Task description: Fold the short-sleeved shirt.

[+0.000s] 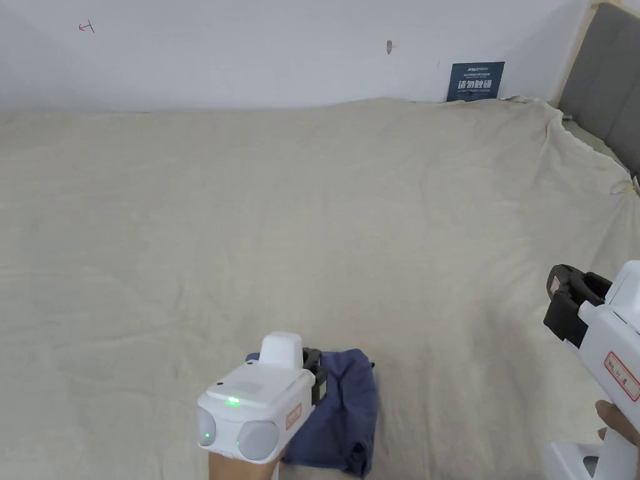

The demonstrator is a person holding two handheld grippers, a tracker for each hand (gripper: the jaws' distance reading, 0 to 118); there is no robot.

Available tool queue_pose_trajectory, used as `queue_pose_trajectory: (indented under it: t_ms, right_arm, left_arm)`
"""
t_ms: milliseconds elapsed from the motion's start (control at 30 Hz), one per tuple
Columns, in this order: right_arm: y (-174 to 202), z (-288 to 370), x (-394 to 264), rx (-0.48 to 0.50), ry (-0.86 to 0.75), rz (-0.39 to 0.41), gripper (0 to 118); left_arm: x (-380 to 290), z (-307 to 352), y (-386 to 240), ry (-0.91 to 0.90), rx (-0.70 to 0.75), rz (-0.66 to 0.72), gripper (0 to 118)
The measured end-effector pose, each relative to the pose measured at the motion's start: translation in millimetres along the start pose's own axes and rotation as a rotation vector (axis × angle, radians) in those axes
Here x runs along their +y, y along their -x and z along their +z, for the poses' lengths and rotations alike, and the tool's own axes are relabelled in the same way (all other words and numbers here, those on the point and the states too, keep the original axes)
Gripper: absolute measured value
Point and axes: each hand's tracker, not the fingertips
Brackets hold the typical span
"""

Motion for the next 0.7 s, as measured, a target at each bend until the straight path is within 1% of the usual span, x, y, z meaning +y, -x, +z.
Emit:
queue_pose_trajectory:
  t_ms: [100,200,400,567,700]
  right_arm:
    - [-6,2,-1,-0.009,0.005,0.001,0]
    - [-12,4,-1,-0.026,0.011,0.003,0]
    - [-26,6,-4,-0.063,0.023,-0.003,0]
    - [-27,5,-4,-0.075,0.027,-0.008,0]
    - [-23,3,-3,-0.07,0.028,-0.004,0]
  left_arm:
    - [-16,-21,-9,0.071,0.004,-0.026,0]
    - [-27,-38,-16,0.101,-0.018,-0.033,0]
    - [-34,-52,-27,0.103,-0.077,-0.023,0]
    - [-39,-53,-29,0.09,-0.133,-0.01,0]
    - [-41,-55,-25,0.097,-0.128,0.018,0]
